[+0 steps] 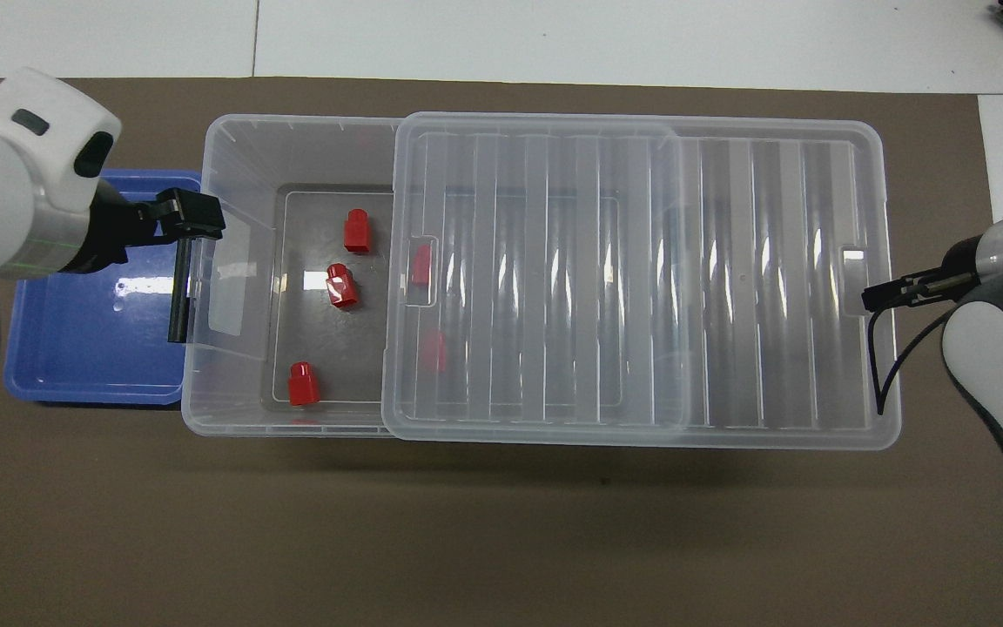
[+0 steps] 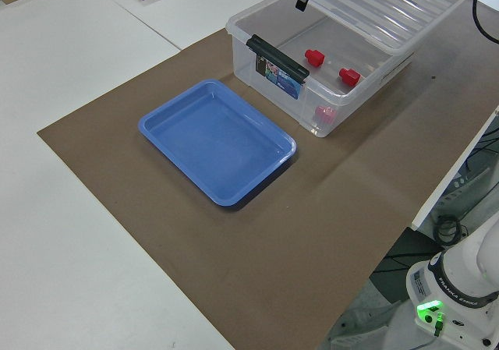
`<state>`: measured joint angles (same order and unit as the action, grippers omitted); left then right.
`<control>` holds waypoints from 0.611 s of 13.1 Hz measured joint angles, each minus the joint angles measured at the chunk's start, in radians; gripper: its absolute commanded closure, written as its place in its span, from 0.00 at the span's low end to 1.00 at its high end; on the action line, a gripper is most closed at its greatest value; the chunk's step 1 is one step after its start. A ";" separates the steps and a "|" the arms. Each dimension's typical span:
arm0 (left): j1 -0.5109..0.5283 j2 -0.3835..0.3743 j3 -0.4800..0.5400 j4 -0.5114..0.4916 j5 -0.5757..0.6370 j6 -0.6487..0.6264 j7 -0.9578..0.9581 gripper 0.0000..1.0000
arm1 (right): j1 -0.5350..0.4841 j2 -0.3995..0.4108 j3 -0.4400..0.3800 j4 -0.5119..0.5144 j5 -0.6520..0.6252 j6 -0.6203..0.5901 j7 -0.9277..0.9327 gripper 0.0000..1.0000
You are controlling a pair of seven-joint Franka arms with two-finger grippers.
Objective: Place red block in blue tray from box
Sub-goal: 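Reach the left gripper into the box and grasp a red block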
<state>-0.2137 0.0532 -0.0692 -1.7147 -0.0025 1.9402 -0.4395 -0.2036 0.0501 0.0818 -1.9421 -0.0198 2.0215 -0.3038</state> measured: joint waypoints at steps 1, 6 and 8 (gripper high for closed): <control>-0.018 0.039 0.001 -0.023 0.002 0.067 -0.020 0.00 | -0.003 0.000 0.000 0.000 0.000 0.000 0.000 0.13; -0.052 0.131 0.001 -0.215 0.056 0.376 -0.064 0.00 | -0.016 0.000 0.000 0.001 0.000 0.001 -0.001 0.02; -0.066 0.181 0.001 -0.234 0.099 0.430 -0.097 0.01 | -0.018 0.000 0.000 0.009 0.000 0.001 -0.001 0.01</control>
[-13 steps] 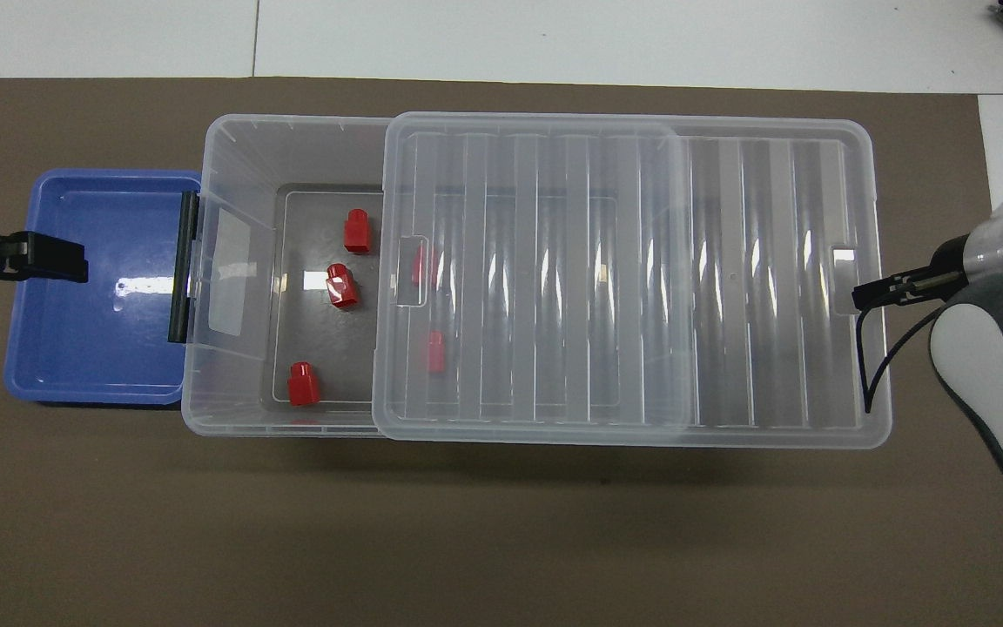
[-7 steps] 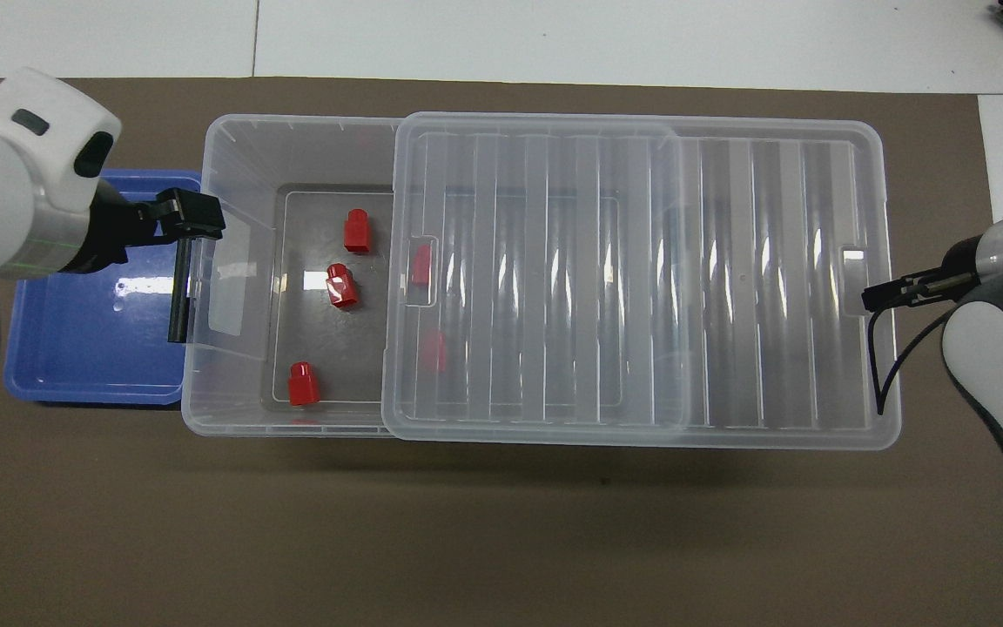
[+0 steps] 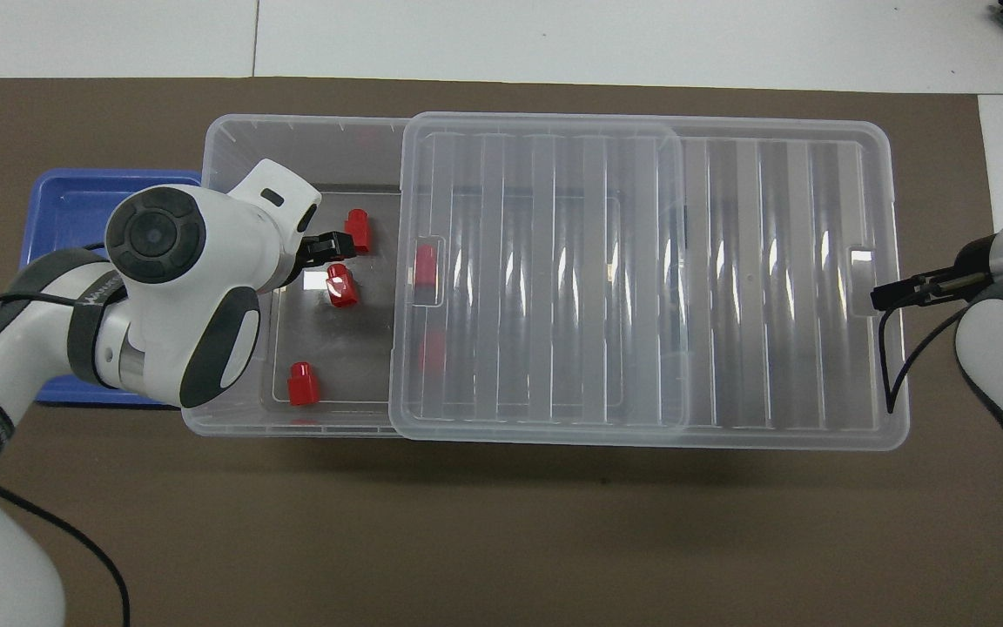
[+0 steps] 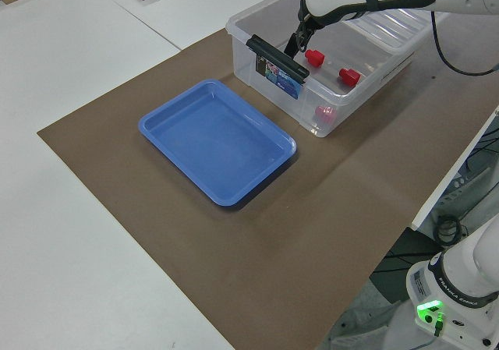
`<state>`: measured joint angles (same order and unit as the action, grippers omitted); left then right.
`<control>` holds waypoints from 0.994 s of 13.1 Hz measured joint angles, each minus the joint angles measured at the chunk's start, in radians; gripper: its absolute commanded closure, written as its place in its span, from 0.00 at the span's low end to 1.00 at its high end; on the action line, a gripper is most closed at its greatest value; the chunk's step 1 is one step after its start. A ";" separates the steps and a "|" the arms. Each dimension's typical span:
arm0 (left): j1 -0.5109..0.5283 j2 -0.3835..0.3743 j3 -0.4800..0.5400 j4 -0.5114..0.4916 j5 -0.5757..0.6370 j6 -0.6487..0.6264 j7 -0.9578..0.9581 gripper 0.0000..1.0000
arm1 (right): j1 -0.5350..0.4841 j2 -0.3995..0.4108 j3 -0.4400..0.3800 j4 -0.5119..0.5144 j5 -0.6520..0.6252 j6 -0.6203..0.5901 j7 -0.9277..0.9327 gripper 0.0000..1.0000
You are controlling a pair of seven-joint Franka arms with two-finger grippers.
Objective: Place red block in blue tray from box
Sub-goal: 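Reach the left gripper into the box and grasp a red block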
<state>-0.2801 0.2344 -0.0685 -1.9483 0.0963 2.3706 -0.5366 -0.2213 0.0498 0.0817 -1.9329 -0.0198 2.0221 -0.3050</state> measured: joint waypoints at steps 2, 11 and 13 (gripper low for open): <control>-0.014 0.065 0.000 -0.003 0.007 0.064 -0.052 0.05 | 0.000 -0.004 0.000 0.025 0.000 -0.009 0.002 0.00; -0.027 0.103 0.000 -0.038 0.010 0.108 -0.107 0.59 | 0.169 -0.095 0.008 0.165 -0.042 -0.277 0.422 0.00; -0.027 0.103 0.000 -0.039 0.010 0.108 -0.107 0.89 | 0.222 -0.097 0.014 0.204 -0.064 -0.318 0.504 0.00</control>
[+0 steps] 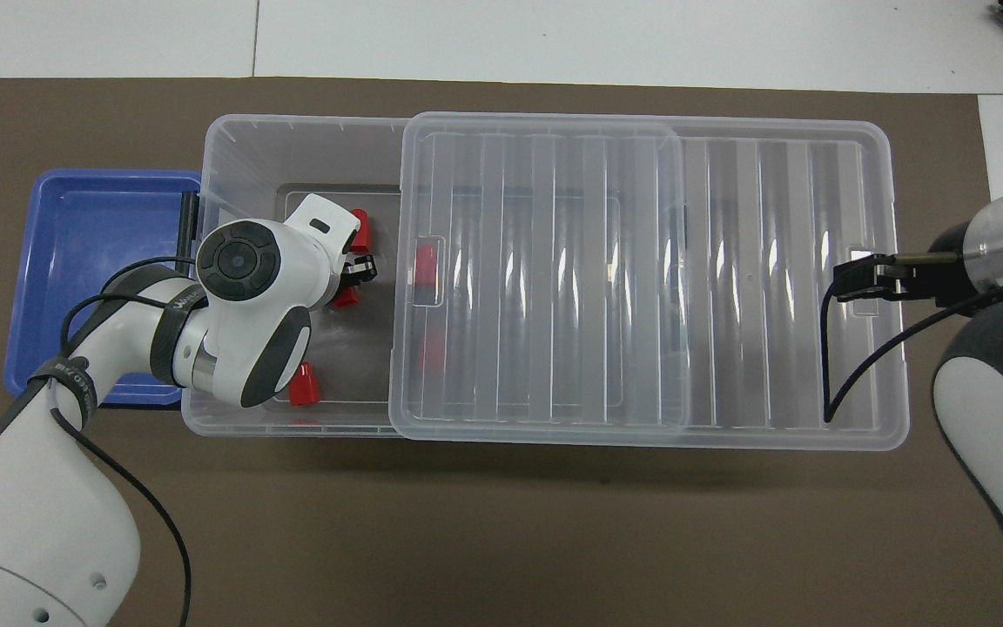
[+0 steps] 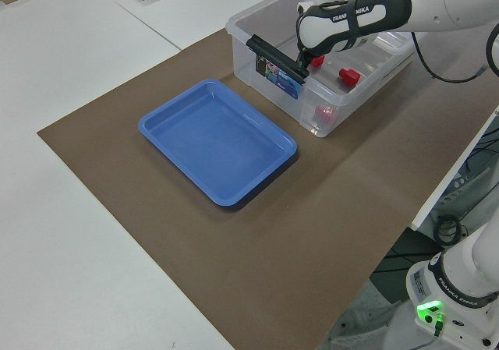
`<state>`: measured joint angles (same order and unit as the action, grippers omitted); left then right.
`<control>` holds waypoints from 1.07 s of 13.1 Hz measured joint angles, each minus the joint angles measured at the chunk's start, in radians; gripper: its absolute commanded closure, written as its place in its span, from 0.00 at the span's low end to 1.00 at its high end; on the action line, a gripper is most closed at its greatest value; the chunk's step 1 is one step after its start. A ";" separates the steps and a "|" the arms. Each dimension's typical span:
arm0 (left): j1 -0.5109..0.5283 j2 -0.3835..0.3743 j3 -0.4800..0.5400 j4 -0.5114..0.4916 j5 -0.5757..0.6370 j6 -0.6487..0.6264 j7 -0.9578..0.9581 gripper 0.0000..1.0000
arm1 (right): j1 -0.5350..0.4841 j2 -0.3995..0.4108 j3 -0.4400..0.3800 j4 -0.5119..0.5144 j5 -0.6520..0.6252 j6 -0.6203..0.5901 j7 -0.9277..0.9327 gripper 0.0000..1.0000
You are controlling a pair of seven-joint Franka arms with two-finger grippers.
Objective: Place red block in blue tray from box
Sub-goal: 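Reach the left gripper into the box and grasp a red block, then lift the red block and carry it over the blue tray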
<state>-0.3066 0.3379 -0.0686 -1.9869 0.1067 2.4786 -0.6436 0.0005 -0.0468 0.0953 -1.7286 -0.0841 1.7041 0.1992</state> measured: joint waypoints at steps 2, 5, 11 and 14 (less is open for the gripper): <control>0.000 0.000 0.000 0.000 0.000 -0.003 0.000 0.92 | 0.003 0.001 0.001 0.036 0.000 -0.022 0.016 0.00; 0.000 -0.009 0.002 0.051 0.000 -0.088 -0.002 0.92 | -0.024 0.011 -0.002 0.093 0.004 -0.073 0.016 0.00; 0.003 -0.079 0.015 0.394 -0.026 -0.594 -0.009 0.92 | -0.086 0.025 -0.004 0.107 0.018 -0.097 0.016 0.00; 0.030 -0.099 0.027 0.507 -0.035 -0.782 0.012 0.92 | -0.085 0.025 -0.004 0.104 0.020 -0.098 0.015 0.01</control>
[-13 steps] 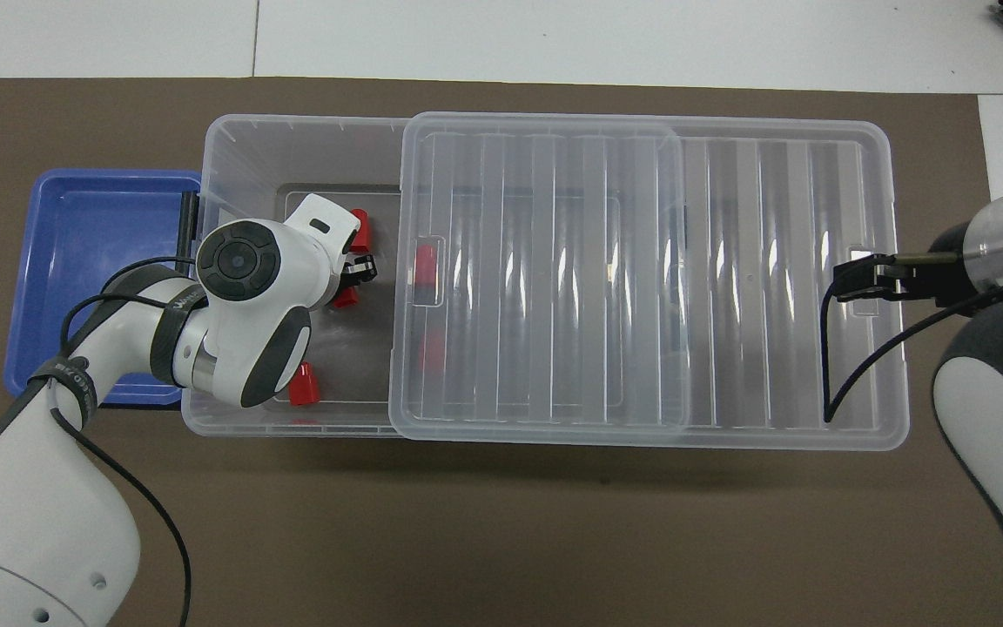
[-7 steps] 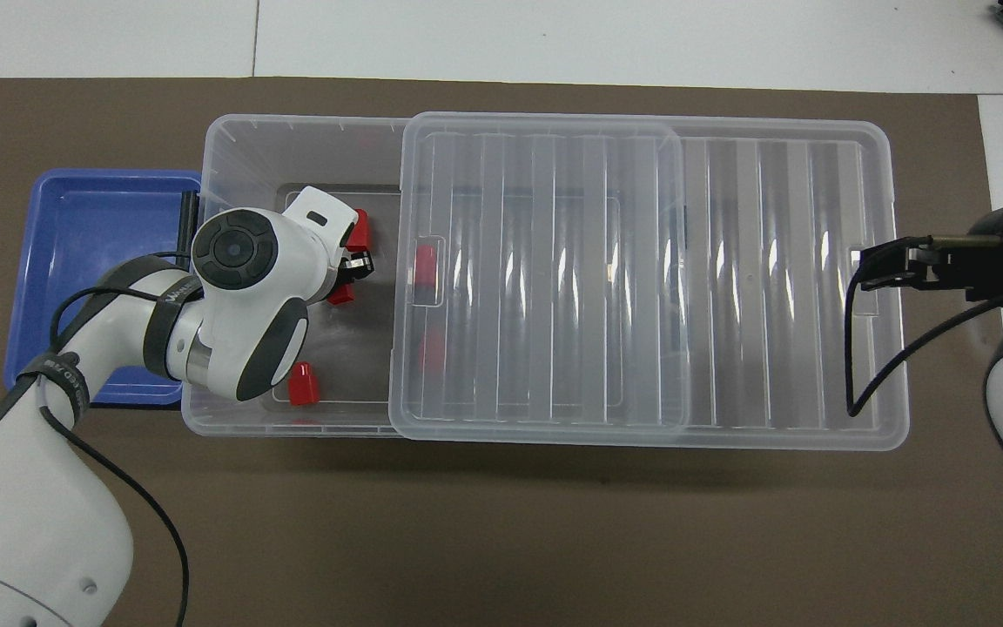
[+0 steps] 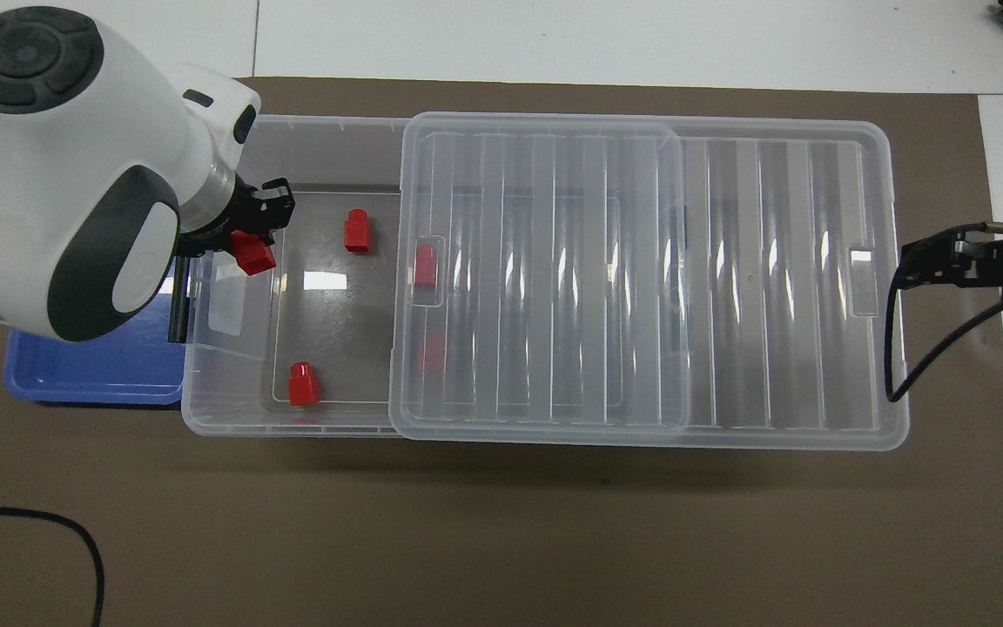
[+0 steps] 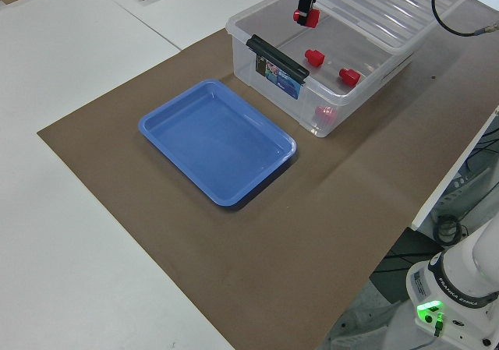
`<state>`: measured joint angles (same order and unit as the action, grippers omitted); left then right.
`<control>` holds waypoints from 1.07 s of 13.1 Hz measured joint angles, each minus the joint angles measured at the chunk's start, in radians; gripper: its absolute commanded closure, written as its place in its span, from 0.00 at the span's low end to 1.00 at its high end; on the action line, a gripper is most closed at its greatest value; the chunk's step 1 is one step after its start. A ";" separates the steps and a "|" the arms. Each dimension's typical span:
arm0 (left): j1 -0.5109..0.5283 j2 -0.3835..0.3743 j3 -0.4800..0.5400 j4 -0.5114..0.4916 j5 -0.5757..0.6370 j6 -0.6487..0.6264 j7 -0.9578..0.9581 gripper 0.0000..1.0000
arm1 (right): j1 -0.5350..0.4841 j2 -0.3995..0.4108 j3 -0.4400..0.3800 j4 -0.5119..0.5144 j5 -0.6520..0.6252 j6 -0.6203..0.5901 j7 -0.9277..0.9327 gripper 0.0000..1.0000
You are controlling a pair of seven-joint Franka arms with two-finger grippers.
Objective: Place red block in blue tray from box
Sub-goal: 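Lift the red block and carry it over the blue tray, then lower the red block into the blue tray and open the left gripper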
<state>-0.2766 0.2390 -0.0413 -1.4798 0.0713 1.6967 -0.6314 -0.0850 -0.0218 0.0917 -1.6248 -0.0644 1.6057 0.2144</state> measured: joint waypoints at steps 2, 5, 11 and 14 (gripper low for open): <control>0.056 0.000 0.004 0.019 0.000 -0.044 0.146 0.92 | -0.003 0.000 0.000 -0.001 0.007 0.000 -0.001 0.03; 0.205 -0.003 0.009 0.028 -0.002 -0.044 0.477 0.92 | -0.018 0.000 0.000 -0.001 0.055 0.000 -0.001 0.03; 0.397 -0.029 0.010 -0.124 -0.007 0.206 0.852 0.94 | -0.028 0.000 0.000 -0.014 0.059 0.020 -0.027 1.00; 0.407 -0.026 0.010 -0.314 -0.007 0.477 0.885 0.94 | -0.068 0.001 -0.001 -0.068 0.058 0.108 -0.033 1.00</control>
<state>0.1309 0.2127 -0.0310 -1.7936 0.0641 2.1736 0.2537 -0.1528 -0.0206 0.0903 -1.6924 -0.0060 1.7133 0.1812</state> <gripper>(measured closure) 0.656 0.604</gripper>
